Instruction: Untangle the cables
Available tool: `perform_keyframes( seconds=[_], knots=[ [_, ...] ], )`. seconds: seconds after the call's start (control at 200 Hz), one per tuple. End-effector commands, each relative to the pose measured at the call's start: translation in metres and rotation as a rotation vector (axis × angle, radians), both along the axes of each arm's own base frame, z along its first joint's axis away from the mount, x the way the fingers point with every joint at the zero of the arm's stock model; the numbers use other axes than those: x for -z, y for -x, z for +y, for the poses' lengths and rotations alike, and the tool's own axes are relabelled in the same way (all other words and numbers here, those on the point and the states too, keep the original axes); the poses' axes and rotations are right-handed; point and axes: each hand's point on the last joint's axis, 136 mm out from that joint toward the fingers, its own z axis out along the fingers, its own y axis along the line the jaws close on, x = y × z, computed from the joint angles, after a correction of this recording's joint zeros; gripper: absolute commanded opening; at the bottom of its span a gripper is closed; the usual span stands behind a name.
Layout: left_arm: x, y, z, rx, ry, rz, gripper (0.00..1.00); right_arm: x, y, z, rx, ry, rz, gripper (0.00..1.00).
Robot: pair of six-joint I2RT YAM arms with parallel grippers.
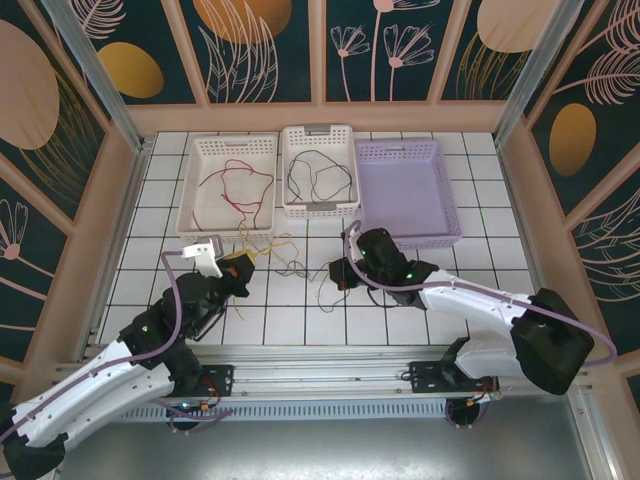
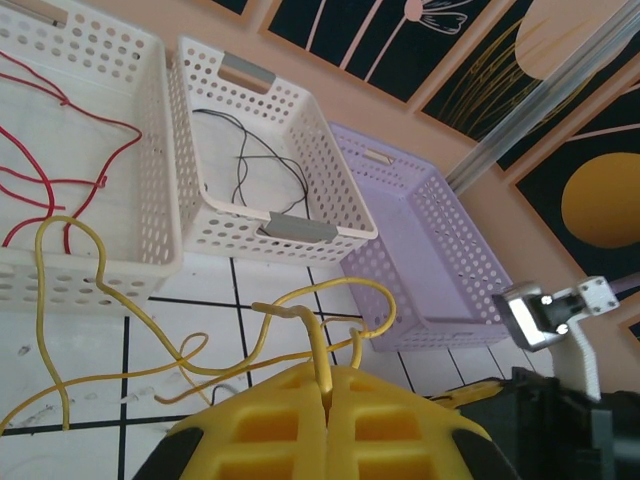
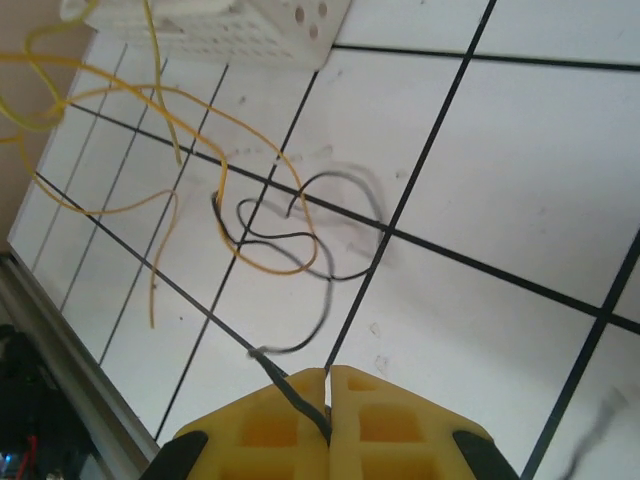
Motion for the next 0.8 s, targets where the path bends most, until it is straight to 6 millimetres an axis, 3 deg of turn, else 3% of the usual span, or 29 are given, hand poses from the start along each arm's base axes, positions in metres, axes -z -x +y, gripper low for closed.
perform_keyframes(
  seconds=[0.0,0.245,0.54,0.796],
  knots=[
    [-0.003,0.000,-0.003,0.008,0.048,-0.010,0.00,-0.006,-0.005,0.014,0.000,-0.051,-0.064,0.03],
    [-0.004,0.000,-0.004,0.013,0.058,-0.008,0.00,-0.004,0.006,0.032,-0.059,-0.118,-0.093,0.18],
    [-0.004,0.000,-0.003,0.012,0.055,-0.011,0.00,0.028,0.012,0.042,-0.088,-0.098,-0.043,0.33],
    [-0.002,0.002,0.001,0.003,0.056,-0.012,0.00,0.051,0.002,0.027,0.017,0.080,-0.110,0.58]
  ],
)
